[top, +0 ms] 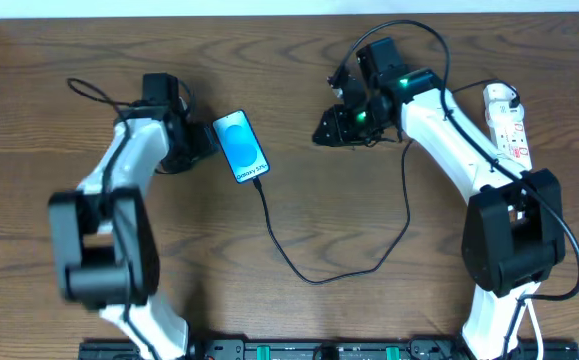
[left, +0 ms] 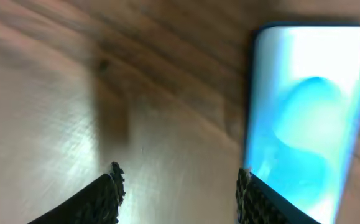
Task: Plug charger to phone and switch on socket
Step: 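Release the phone with the left gripper and lift both grippers away, then move the right gripper over the white power strip's switch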
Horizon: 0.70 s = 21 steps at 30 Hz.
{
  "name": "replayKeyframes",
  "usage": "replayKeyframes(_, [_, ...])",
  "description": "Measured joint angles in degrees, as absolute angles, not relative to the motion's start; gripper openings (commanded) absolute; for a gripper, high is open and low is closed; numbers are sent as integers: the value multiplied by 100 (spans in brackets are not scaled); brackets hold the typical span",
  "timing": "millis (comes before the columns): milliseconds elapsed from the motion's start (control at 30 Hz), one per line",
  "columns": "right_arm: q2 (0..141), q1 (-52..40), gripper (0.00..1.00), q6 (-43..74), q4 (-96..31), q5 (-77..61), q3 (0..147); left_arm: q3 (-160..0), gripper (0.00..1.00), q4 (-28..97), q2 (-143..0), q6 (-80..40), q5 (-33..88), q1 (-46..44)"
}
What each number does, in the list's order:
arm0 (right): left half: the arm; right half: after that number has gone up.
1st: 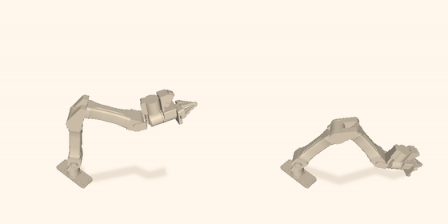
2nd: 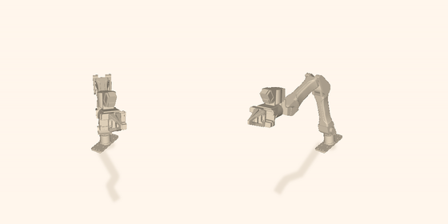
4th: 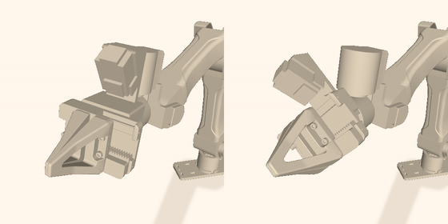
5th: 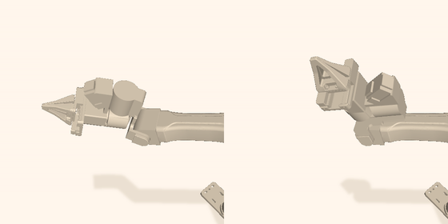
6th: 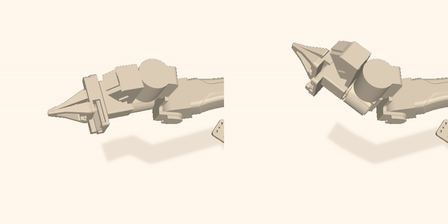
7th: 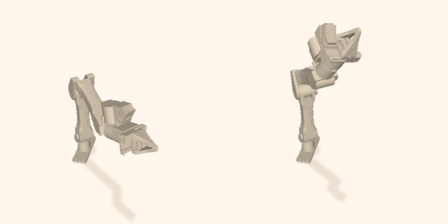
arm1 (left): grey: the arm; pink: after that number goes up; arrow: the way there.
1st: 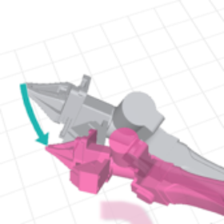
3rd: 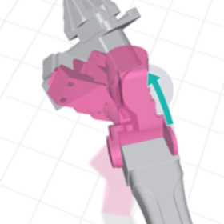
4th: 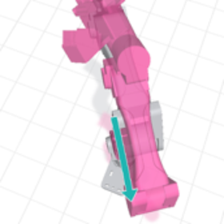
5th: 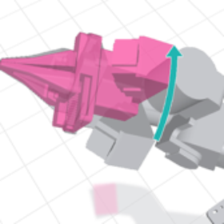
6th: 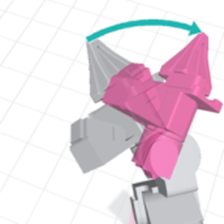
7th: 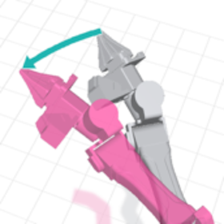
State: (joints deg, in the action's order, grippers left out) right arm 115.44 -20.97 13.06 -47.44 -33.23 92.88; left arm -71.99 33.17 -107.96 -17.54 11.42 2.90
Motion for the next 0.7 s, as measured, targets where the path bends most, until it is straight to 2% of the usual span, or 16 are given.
replayKeyframes(100, [11480,-1811,33,1223,-4842,-3282,9288,-7190,66,3326,-9695,-1743,1079,292])
replayKeyframes(167, [11284,-1594,27,1168,-4897,-3192,9284,-7192,69,3341,-9035,-1750,1052,290])
replayKeyframes(267, [10617,-1140,9,1107,-5009,-3015,9284,-7194,71,3350,-8007,-1750,1035,292])
replayKeyframes(367, [10103,-674,1,1094,-5057,-2969,9284,-7194,75,3365,-7542,-1743,1033,292])
replayKeyframes(467, [9800,-137,1,1063,-5162,-2950,9286,-7194,83,3402,-7258,-1750,1033,292])
replayKeyframes(500, [9741,89,1,1061,-5207,-2952,9286,-7194,90,3411,-7194,-1747,1033,290])
replayKeyframes(533, [9732,246,1,1061,-5247,-2961,9286,-7194,92,3411,-7166,-1734,1033,290])
replayKeyframes(700, [9743,1199,1,1061,-5349,-2998,9284,-7194,94,3415,-7170,-1706,1033,292])
